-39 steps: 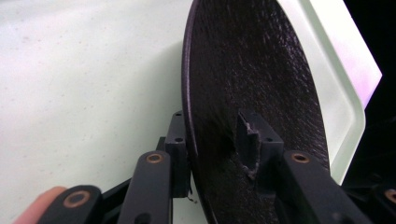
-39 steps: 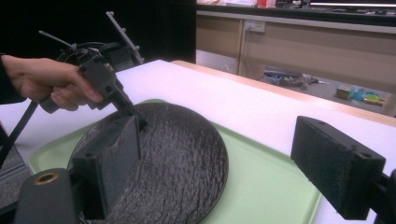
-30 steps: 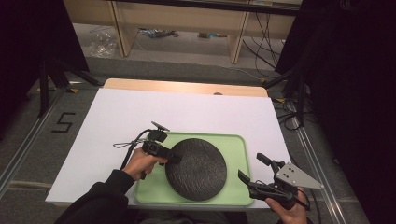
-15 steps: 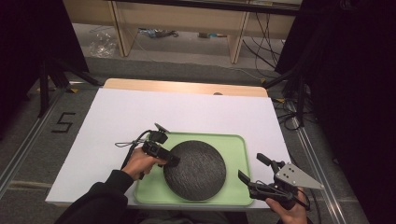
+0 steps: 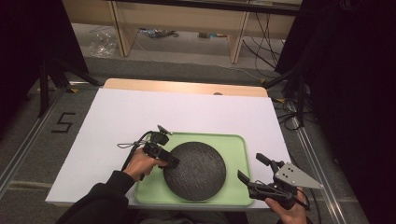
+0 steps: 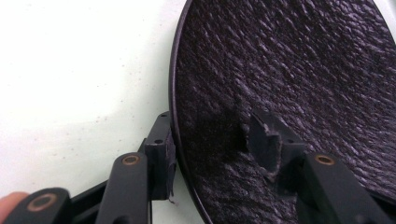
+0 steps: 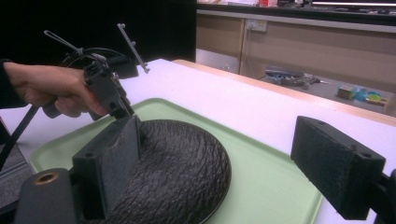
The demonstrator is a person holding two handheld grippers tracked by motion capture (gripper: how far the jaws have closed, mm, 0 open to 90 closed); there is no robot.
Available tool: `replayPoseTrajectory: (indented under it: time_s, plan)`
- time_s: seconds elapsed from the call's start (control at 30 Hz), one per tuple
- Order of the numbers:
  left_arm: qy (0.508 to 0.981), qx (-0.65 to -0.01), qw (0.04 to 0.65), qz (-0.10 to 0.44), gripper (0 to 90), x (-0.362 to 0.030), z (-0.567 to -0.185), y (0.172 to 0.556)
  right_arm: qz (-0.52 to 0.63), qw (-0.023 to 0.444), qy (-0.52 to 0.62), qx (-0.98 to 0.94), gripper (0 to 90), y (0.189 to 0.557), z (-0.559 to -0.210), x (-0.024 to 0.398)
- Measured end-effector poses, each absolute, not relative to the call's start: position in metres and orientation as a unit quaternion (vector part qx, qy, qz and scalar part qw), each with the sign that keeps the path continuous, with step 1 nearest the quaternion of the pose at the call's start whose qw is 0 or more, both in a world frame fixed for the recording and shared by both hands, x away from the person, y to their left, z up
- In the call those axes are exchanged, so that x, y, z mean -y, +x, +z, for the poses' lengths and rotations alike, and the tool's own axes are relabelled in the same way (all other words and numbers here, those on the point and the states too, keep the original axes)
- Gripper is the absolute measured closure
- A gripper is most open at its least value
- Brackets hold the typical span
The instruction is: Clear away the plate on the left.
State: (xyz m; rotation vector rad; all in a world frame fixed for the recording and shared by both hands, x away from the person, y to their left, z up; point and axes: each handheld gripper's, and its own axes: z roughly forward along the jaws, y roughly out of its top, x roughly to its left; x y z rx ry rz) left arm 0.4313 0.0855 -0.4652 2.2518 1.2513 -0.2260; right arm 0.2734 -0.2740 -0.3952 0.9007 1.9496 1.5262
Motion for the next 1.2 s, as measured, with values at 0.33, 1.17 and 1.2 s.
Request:
replayPoseTrajectory:
  time_s: [0.33, 1.17, 1.2]
  plan:
    - [0.843, -0.462, 0.267, -0.064, 54.0, -0.08, -0.465, 0.431, 0.557, 0.253, 0.331, -0.718, 16.7, 0.273, -0.395, 0.275]
    - [0.819, -0.462, 0.337, 0.033, 29.4, -0.121, -0.43, 0.411, 0.556, 0.253, 0.333, -0.718, 16.7, 0.273, -0.395, 0.274]
    - [0.814, -0.463, 0.347, 0.047, 27.7, -0.124, -0.427, 0.408, 0.56, 0.25, 0.332, -0.716, 16.7, 0.273, -0.395, 0.274]
